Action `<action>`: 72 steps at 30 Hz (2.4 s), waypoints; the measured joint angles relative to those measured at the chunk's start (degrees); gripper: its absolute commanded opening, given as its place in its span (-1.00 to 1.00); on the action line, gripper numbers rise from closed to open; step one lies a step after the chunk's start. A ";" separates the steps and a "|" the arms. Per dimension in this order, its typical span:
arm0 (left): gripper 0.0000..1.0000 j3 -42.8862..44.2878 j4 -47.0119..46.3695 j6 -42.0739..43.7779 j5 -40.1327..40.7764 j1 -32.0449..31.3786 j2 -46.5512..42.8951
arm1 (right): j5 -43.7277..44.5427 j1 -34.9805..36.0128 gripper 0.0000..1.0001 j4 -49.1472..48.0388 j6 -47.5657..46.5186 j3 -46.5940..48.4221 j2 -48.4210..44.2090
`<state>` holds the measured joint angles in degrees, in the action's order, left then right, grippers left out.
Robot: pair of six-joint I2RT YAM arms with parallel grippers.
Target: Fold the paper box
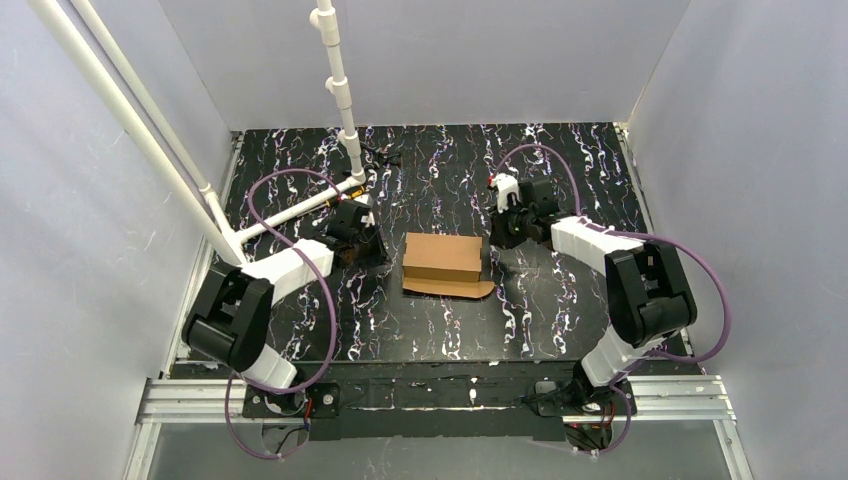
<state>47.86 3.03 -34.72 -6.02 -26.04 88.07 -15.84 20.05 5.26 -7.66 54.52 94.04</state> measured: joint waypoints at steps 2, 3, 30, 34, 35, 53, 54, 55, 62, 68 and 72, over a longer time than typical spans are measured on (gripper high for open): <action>-0.92 0.00 -0.57 0.02 -1.31 0.00 1.20 | 0.31 1.20 -0.55 -0.35 0.28 0.00 0.42; -0.92 0.00 -0.96 0.04 -2.01 0.00 1.68 | 0.35 1.77 -0.55 -0.63 0.35 0.02 0.66; -0.95 -12.94 -2.95 -3.48 -9.66 -0.96 -7.67 | 10.80 13.92 -0.06 2.58 -8.98 10.64 10.64; -0.94 -16.04 -3.45 -5.40 -9.33 -2.10 -12.98 | 13.14 14.69 0.11 3.56 -10.82 11.32 10.99; -0.93 -16.70 -3.41 -5.84 -8.96 -2.27 -14.60 | 13.53 14.69 0.16 4.07 -11.28 11.32 10.86; 0.97 -14.27 4.70 1.92 -2.29 -2.05 -35.10 | -12.79 -5.64 0.97 5.46 -11.87 0.09 -9.94; 0.97 -13.14 4.44 3.32 -2.71 -1.75 -34.32 | -16.63 -7.87 0.97 3.08 -9.27 -2.86 -11.32; 0.97 -12.35 4.00 4.35 -3.32 -1.44 -33.55 | -19.21 -9.03 0.97 1.31 -7.39 -4.90 -12.02; 0.97 -4.31 2.34 12.41 -9.38 0.70 -22.18 | -31.08 -10.75 0.86 -9.09 6.14 -16.46 -12.39; 0.97 4.85 2.82 19.93 -12.85 1.90 -8.39 | -31.89 -10.69 0.53 -16.94 14.16 -18.80 -8.68; 0.97 7.13 3.48 22.18 -13.07 2.32 -2.97 | -31.63 -10.69 0.38 -19.06 17.25 -19.10 -5.14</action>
<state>54.98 6.50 -12.53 -19.09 -23.73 85.10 -47.46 9.37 -13.80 9.58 35.42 88.90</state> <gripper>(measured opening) 0.982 0.737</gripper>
